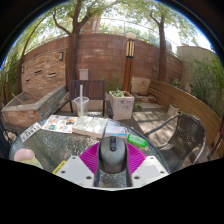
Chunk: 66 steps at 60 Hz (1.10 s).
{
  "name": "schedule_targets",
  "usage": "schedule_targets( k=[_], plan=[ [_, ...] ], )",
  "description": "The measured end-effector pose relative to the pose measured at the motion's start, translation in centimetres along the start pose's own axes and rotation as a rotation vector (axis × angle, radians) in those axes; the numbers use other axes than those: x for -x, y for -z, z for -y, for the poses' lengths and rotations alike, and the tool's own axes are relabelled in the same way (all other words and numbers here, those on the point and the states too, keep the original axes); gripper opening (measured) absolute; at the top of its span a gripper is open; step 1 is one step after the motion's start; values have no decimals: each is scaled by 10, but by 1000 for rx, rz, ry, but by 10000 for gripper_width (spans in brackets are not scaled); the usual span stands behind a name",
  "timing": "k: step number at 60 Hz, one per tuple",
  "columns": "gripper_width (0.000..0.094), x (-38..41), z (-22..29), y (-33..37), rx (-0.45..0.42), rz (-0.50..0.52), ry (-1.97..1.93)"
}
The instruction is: Arrange mouse
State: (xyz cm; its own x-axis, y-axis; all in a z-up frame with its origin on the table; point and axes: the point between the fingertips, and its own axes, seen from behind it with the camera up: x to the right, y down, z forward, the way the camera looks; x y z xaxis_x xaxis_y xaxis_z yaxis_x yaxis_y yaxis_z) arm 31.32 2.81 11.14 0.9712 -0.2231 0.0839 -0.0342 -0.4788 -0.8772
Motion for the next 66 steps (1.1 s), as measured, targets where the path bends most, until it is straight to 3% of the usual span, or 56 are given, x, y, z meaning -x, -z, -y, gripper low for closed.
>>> schedule_targets(
  k=[8, 13, 19, 23, 28, 30, 40, 46, 66],
  plan=[
    [365, 71, 81, 83, -164, 73, -58],
    [366, 148, 84, 114, -170, 172, -90],
    [366, 247, 22, 126, -76, 269, -59],
    [365, 308, -55, 113, 22, 310, -40],
    [369, 323, -85, 104, 121, 312, -6],
    [391, 346, -129, 89, 141, 315, -2],
    [548, 342, -136, 88, 181, 280, 16],
    [857, 339, -115, 116, 158, 262, 43],
    [854, 316, -39, 271, 129, 168, 86]
  ],
)
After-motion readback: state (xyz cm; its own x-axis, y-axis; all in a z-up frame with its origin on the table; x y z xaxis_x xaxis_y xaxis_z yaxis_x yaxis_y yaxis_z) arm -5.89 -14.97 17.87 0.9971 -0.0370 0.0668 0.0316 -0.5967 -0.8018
